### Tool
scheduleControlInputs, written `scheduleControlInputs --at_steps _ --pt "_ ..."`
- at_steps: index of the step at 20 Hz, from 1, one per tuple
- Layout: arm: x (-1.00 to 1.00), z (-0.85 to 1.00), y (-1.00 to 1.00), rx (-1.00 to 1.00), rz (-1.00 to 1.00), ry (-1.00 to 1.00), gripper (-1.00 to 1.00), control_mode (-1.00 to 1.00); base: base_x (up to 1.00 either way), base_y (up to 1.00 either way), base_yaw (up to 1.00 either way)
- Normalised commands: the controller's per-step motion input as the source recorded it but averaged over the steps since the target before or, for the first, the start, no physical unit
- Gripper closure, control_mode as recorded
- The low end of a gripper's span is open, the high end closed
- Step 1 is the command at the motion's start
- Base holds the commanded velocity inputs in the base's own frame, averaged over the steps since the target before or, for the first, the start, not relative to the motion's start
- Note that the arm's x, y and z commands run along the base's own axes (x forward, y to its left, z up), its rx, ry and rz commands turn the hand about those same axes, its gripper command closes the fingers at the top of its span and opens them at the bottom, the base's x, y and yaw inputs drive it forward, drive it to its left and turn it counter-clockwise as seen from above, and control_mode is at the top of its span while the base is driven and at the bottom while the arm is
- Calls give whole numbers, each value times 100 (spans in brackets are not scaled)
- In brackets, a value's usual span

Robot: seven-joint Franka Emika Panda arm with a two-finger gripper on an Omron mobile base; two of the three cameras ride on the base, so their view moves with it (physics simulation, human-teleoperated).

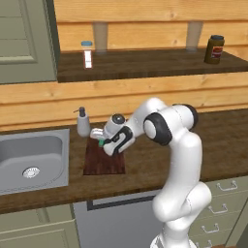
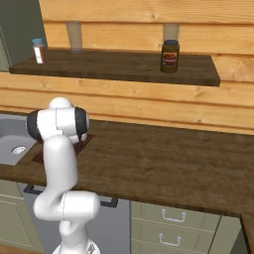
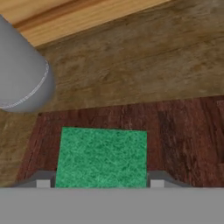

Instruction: Pick up the sponge from the counter and clean the cutting board by briefly scrubbing or pressing down on the cutting board. Once finished, release the sponge.

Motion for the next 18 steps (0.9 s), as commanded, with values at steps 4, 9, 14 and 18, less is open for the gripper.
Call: scheduleControlInputs --at_steps 4,9,14,18 --pt "-77 -14 26 0 0 0 100 -100 0 0 0" --pt "-81 -14 24 2 0 0 100 -100 0 0 0" --pt "-84 -18 18 5 0 1 100 -100 0 0 0" --pt "-58 -23 17 2 0 3 100 -100 0 0 0"
